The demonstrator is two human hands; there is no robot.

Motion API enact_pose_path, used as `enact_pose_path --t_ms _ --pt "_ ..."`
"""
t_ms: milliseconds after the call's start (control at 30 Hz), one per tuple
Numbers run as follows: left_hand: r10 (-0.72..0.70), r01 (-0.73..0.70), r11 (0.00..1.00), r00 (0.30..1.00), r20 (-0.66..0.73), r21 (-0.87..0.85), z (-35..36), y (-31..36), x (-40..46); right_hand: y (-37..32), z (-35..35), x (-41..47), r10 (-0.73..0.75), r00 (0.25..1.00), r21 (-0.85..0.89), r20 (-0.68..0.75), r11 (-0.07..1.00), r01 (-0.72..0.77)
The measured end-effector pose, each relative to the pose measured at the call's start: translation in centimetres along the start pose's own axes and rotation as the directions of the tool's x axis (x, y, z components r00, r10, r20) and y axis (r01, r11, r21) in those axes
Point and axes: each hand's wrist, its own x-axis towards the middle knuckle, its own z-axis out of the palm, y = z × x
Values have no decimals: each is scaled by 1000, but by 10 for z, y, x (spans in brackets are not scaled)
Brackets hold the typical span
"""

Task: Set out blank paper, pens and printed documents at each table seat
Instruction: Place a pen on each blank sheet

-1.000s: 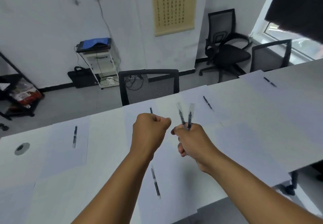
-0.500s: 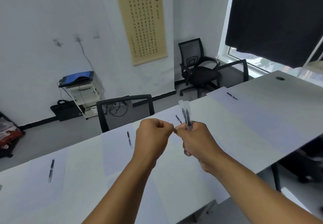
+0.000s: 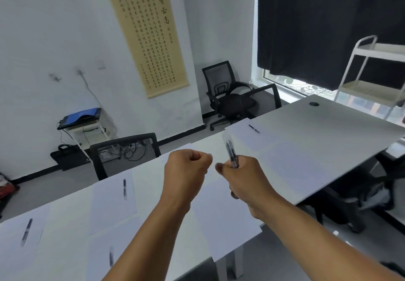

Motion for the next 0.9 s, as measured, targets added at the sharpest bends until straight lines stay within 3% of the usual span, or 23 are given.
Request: enact_pose_path --t_ms 367,900 --pt "23 -22 999 999 40 -33 44 35 1 18 -40 23 16 999 -16 46 1000 -16" --pt "-74 84 992 992 107 -91 91 -16 115 46 -14 125 68 991 -210 114 977 -43"
